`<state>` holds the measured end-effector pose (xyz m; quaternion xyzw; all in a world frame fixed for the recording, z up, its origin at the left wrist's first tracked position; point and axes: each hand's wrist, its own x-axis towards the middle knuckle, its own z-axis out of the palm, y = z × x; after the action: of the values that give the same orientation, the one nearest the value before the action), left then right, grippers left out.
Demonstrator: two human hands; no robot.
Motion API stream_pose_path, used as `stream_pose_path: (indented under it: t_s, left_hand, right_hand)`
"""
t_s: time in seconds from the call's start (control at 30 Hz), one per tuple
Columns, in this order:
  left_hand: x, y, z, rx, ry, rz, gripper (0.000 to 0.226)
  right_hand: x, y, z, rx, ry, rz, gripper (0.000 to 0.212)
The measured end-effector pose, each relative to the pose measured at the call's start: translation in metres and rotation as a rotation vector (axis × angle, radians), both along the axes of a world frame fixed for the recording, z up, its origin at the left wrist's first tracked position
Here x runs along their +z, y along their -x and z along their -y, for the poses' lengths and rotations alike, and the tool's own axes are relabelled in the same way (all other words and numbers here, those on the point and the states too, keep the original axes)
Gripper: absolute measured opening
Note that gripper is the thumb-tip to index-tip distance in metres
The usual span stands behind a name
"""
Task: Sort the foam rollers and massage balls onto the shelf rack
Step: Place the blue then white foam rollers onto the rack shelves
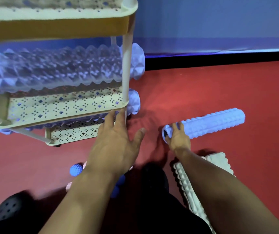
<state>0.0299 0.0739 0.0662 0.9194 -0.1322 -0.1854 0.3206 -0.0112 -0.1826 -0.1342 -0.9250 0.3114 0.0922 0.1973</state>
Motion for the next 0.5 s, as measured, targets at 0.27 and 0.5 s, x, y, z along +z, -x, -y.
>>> stream_pose_path:
  t_s: [0.27,0.5]
  left_hand:
    - [0.029,0.012,0.002,-0.015,0.074,-0.111,0.082]
    - [0.069,0.04,-0.022,-0.026,0.24,-0.163,0.075]
  right_hand:
    - [0.102,0.03,-0.01,-0.017,-0.128,0.276,0.047]
    - [0.21,0.037,-0.047,-0.194,-0.441,0.486,0.036]
